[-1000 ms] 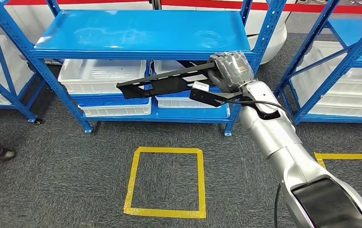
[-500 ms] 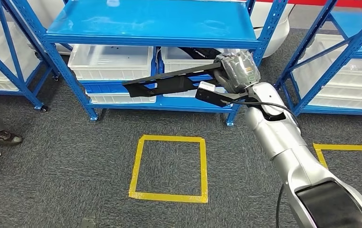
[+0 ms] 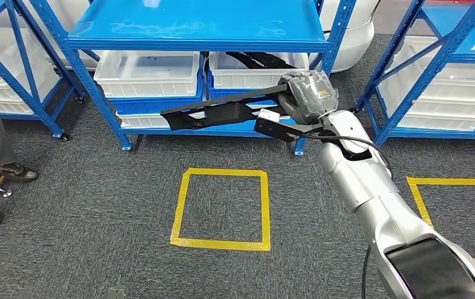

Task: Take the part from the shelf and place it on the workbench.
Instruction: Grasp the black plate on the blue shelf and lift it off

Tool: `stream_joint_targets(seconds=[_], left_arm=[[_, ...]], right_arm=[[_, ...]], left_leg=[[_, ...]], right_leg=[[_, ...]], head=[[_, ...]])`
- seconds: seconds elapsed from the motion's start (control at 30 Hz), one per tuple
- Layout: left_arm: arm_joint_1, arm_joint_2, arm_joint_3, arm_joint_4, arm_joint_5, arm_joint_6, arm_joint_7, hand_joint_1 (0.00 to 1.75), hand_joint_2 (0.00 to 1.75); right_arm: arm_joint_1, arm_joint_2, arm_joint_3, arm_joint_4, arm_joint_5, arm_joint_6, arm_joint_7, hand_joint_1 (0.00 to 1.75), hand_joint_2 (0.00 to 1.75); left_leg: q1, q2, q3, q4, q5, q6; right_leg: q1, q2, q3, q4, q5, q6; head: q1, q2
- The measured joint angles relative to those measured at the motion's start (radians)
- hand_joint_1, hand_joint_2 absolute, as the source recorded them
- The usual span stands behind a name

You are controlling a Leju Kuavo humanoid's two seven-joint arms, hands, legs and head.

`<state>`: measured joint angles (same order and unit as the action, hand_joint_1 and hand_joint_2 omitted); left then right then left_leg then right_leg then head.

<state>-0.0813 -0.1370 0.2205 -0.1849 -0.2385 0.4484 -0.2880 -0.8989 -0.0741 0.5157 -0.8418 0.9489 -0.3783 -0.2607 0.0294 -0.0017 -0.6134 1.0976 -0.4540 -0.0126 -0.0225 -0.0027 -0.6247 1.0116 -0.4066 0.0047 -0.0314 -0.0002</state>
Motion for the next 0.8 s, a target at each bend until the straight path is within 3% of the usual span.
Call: stream_joint_targets(seconds=[0.03, 0.13, 0.17, 0.23, 0.3, 0.33, 0.37, 0.4, 0.47, 0.53, 0.67, 0.8], left_arm=[[-0.001, 0.000, 0.000, 0.000, -0.001, -0.001, -0.002, 0.00, 1.75], [-0.001, 0.000, 0.000, 0.000, -0.005, -0.002, -0.007, 0.00, 1.75], [-0.002, 0.000, 0.000, 0.000, -0.007, -0.002, -0.007, 0.00, 1.75], [-0.003, -0.001, 0.000, 0.000, -0.010, -0.001, -0.007, 0.00, 1.75], [-0.003, -0.002, 0.000, 0.000, -0.010, 0.000, -0.006, 0.00, 1.75], [-0.003, -0.002, 0.000, 0.000, -0.011, 0.000, -0.006, 0.00, 1.75], [-0.003, -0.002, 0.000, 0.000, -0.011, 0.000, -0.005, 0.00, 1.75], [-0.003, -0.002, 0.000, 0.000, -0.011, 0.000, -0.005, 0.00, 1.75], [-0.003, -0.003, 0.000, 0.000, -0.011, 0.000, -0.004, 0.00, 1.75], [-0.004, -0.003, 0.000, 0.000, -0.011, 0.000, -0.003, 0.00, 1.75], [-0.003, -0.002, 0.000, 0.000, -0.012, 0.001, -0.002, 0.00, 1.75], [-0.004, -0.002, 0.000, 0.000, -0.012, 0.001, 0.001, 0.00, 1.75]], right_arm=[[0.000, 0.000, -0.001, 0.000, 0.000, 0.000, 0.000, 1.75, 1.75], [-0.001, -0.001, -0.003, 0.000, 0.002, -0.001, 0.001, 1.75, 1.75], [-0.001, -0.003, -0.005, 0.000, 0.003, -0.001, 0.001, 1.75, 1.75], [-0.001, -0.009, -0.007, 0.000, 0.003, -0.001, 0.002, 1.75, 1.75], [0.001, -0.011, -0.008, 0.000, 0.003, -0.001, 0.001, 1.75, 1.75], [0.004, -0.012, -0.008, 0.000, 0.003, -0.001, 0.001, 1.75, 1.75], [0.006, -0.013, -0.008, 0.000, 0.003, -0.001, 0.001, 1.75, 1.75], [0.007, -0.013, -0.008, 0.000, 0.003, -0.001, 0.001, 1.75, 1.75], [0.007, -0.014, -0.008, 0.000, 0.004, -0.001, 0.001, 1.75, 1.75], [0.006, -0.011, -0.007, 0.000, 0.005, -0.001, 0.000, 1.75, 1.75], [0.005, -0.008, -0.009, 0.000, -0.003, -0.001, -0.004, 1.75, 1.75], [0.005, -0.005, -0.011, 0.000, -0.009, -0.001, -0.011, 1.75, 1.75]], left_leg=[[-0.003, -0.001, 0.022, -0.035, -0.007, 0.007], [-0.008, 0.000, 0.020, -0.056, 0.006, 0.030], [-0.007, 0.001, 0.018, -0.064, 0.017, 0.040], [-0.005, 0.004, 0.008, -0.077, 0.040, 0.055], [-0.007, 0.005, -0.012, -0.078, 0.056, 0.059], [-0.007, 0.005, -0.022, -0.078, 0.064, 0.058], [-0.008, 0.004, -0.033, -0.078, 0.071, 0.056], [-0.008, 0.004, -0.041, -0.077, 0.078, 0.053], [-0.009, 0.003, -0.054, -0.075, 0.090, 0.044], [-0.013, 0.003, -0.062, -0.072, 0.096, 0.036], [-0.013, 0.004, -0.071, -0.077, 0.116, 0.058], [-0.008, 0.004, -0.071, -0.090, 0.132, 0.046]], right_leg=[[0.002, 0.000, -0.004, 0.001, 0.004, 0.006], [0.006, -0.002, -0.011, -0.003, 0.018, 0.026], [0.006, -0.001, -0.019, 0.006, 0.011, 0.029], [0.007, 0.000, -0.057, 0.088, -0.041, 0.022], [0.004, 0.001, -0.111, 0.226, -0.112, 0.017], [0.003, 0.001, -0.125, 0.274, -0.134, 0.020], [0.003, 0.001, -0.118, 0.285, -0.142, 0.026], [0.002, 0.001, -0.088, 0.252, -0.135, 0.033], [-0.001, -0.001, 0.009, 0.106, -0.104, 0.043], [-0.001, -0.001, 0.069, 0.006, -0.081, 0.036], [0.003, 0.002, 0.067, -0.007, -0.061, 0.013], [0.008, 0.003, 0.059, -0.007, -0.052, 0.000]], head=[[0.001, 0.000], [0.002, 0.000], [0.003, 0.000], [0.005, 0.000], [0.006, 0.000], [0.006, 0.000], [0.007, 0.000], [0.007, 0.000], [0.008, 0.000], [0.008, 0.000], [0.006, 0.000], [0.006, 0.000]])
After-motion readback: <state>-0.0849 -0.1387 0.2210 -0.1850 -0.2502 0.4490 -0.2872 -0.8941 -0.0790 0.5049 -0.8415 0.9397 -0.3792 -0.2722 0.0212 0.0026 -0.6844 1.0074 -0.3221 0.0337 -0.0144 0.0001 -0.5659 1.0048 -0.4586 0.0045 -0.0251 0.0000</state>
